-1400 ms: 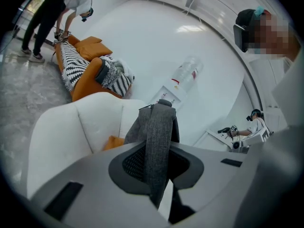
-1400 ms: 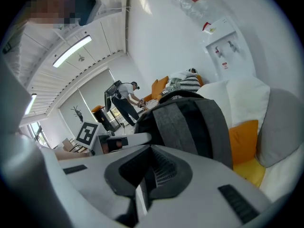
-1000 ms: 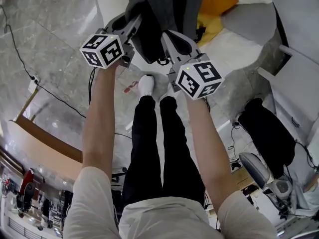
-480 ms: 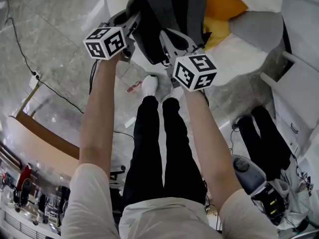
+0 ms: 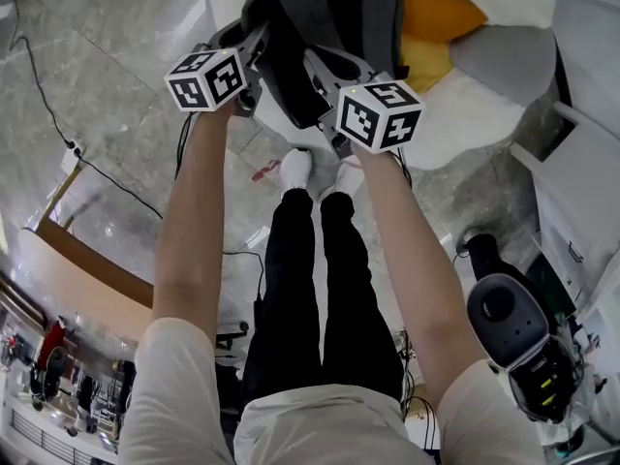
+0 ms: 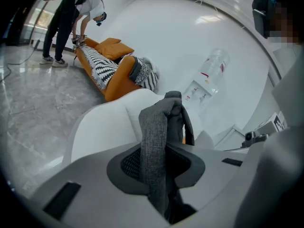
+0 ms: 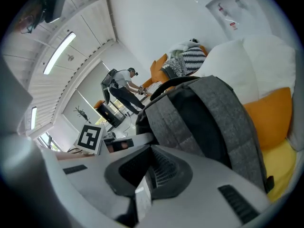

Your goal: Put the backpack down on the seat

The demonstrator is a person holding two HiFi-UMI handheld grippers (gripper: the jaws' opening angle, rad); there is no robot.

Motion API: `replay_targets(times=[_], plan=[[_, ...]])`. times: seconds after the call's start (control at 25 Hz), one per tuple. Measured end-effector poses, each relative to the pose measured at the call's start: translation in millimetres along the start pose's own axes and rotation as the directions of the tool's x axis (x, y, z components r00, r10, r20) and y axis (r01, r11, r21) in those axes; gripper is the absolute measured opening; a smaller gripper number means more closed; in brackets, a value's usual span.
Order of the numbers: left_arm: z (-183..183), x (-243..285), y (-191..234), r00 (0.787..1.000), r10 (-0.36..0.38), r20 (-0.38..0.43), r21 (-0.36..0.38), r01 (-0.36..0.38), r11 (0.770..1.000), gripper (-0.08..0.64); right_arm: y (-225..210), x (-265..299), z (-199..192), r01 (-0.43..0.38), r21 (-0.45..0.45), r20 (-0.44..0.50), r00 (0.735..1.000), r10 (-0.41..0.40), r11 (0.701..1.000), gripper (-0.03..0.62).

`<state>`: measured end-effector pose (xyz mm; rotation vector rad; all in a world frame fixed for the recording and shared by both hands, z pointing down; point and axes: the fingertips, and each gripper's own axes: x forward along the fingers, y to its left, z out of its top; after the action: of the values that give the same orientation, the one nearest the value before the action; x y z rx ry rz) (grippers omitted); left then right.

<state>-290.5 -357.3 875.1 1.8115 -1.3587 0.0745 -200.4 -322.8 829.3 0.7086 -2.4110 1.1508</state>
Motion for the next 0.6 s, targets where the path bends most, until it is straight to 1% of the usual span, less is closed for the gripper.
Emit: replay_targets(times=[0.12,0.2,0.4,0.6], plan=[[-0.9,2.0,6.7,1.0,0.018,-0.001,-0.009,-0.018,1.0,0.094,3.3,7.1,8.8,-0.013,-0.02,0.003,1.0,0.013,1.0,0.023],[-1.2,2.7,10.6,1.0,0.03,-0.003,-0.009,-0.03,0.999,0.094,3.9,8.9,13.3,-0.016,-0.018,0.012,1.0,0.016,1.0,0.023],[-2.5,8.9,25.2,0.997,0.079,-0.014,-0.009,-0.079,0.997,0.095,1.3,12.0,8.7,-0.014,-0.028,-0.006,1.0,0.014,0.999,0.023],[-0.7,10.2,29.3,0.998,0.068,-0.009,-0.015,-0.068,0.998,0.1,-3.3,11.7,6.2,-0.008,-0.023,-0.002,1.0,0.008,1.0,0.023]])
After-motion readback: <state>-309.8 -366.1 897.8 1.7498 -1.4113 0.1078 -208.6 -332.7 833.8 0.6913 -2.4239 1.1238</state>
